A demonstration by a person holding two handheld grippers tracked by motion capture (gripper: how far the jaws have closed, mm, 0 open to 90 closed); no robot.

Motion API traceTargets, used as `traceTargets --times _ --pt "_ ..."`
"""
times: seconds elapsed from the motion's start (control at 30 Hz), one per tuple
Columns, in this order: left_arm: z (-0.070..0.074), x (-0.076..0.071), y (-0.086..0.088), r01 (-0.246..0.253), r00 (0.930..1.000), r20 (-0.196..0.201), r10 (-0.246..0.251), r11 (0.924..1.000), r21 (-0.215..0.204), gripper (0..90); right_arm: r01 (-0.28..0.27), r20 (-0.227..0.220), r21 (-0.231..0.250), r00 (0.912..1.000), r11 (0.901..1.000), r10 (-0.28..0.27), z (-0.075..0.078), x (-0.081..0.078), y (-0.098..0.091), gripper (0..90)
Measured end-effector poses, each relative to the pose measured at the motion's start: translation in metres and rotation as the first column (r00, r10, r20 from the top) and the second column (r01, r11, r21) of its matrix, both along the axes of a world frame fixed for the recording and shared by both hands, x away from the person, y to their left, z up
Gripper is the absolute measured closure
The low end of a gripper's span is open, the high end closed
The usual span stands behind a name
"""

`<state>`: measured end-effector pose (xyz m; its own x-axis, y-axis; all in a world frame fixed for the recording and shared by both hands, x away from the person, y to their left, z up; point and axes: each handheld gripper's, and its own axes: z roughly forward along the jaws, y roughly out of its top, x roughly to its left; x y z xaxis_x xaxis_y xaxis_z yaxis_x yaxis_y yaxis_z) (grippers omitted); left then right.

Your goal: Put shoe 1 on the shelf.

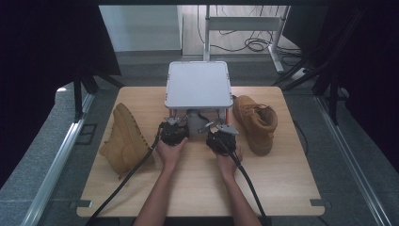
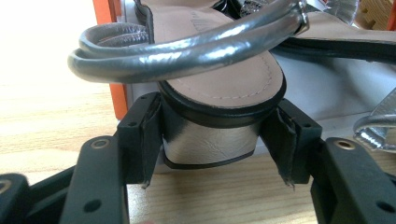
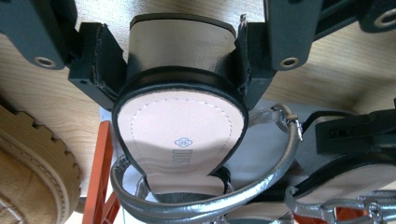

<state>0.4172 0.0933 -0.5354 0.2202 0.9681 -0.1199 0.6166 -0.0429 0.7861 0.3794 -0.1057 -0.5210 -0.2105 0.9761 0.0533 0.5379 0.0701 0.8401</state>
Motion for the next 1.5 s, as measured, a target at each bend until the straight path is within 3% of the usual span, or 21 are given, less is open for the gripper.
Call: traceTargets --times 0.6,0.9,1.5 --pt "0.000 0.000 0.000 -0.001 1.0000 -0.003 0.001 1.0000 -0.001 40.8 0.074 0.040 0.023 0.9964 0.9970 -0.075 -0.002 0.000 0.000 42.1" --pt "0.000 0.000 0.000 0.000 1.0000 -0.002 0.000 1.0000 -0.001 40.8 0.097 0.050 -0.024 0.9941 0.9950 -0.096 -0.003 0.012 0.009 42.0" --pt "0.000 0.000 0.000 -0.003 1.0000 0.002 0.003 1.0000 -0.007 40.7 0.123 0.034 -0.020 0.9919 0.9922 -0.123 -0.004 0.047 0.020 41.8"
